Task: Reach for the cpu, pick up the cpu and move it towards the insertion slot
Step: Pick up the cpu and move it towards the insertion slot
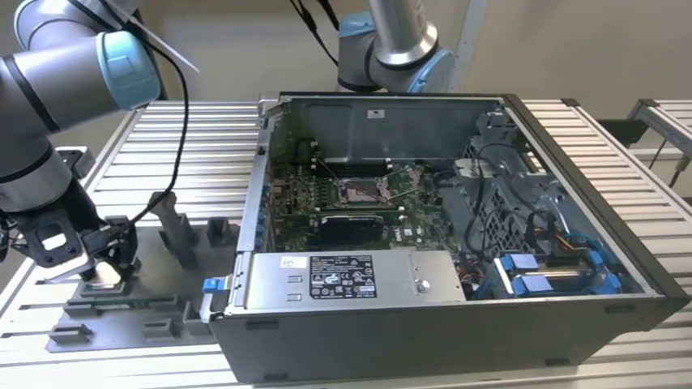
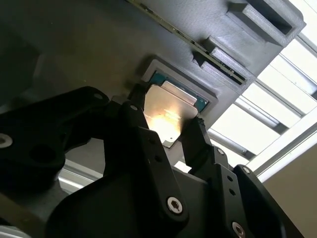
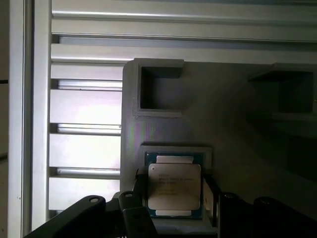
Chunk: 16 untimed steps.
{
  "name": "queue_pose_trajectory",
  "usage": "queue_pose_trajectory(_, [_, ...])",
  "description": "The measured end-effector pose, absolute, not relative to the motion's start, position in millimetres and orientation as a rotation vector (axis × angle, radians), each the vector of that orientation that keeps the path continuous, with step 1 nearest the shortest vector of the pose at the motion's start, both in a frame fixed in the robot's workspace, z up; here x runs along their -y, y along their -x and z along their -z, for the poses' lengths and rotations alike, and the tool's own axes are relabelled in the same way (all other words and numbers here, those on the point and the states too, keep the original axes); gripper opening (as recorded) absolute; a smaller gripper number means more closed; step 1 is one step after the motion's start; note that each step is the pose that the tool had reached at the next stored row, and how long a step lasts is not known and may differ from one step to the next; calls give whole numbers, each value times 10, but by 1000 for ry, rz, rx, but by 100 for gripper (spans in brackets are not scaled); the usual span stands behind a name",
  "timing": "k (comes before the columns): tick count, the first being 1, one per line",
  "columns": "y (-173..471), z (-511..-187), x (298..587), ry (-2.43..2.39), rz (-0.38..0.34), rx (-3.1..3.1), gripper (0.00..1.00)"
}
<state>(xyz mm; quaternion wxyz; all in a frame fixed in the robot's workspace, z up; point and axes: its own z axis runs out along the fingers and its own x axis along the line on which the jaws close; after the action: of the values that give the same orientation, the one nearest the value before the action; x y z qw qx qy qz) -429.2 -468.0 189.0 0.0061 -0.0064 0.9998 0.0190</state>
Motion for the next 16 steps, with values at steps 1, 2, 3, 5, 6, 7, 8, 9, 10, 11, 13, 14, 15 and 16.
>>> queue_pose_trajectory(1, [4292, -1898, 4680, 20, -60, -3129, 0])
queue_pose_trajectory(2, [4292, -1908, 4680, 20, -60, -3129, 0])
queue_pose_trajectory(3, [4292, -1917, 4680, 20, -60, -3129, 0])
queue_pose_trajectory(5, [4292, -1937, 4680, 20, -60, -3129, 0])
queue_pose_trajectory(6, [4292, -1949, 4680, 20, -60, -3129, 0])
queue_pose_trajectory(7, [4292, -1960, 4680, 20, -60, -3129, 0])
queue_pose_trajectory(8, [4292, -1970, 4680, 20, -60, -3129, 0])
queue_pose_trajectory(9, [4292, -1981, 4680, 20, -60, -3129, 0])
queue_pose_trajectory(10, [4292, -1990, 4680, 20, -60, -3129, 0])
queue_pose_trajectory(11, [4292, -1996, 4680, 20, -60, -3129, 0])
queue_pose_trajectory(13, [4292, -2012, 4680, 20, -60, -3129, 0])
queue_pose_trajectory(14, [4292, -2021, 4680, 20, -60, -3129, 0])
queue_pose_trajectory(15, [4292, -2030, 4680, 20, -60, -3129, 0])
queue_pose_trajectory(16, [4292, -2039, 4680, 20, -60, -3129, 0])
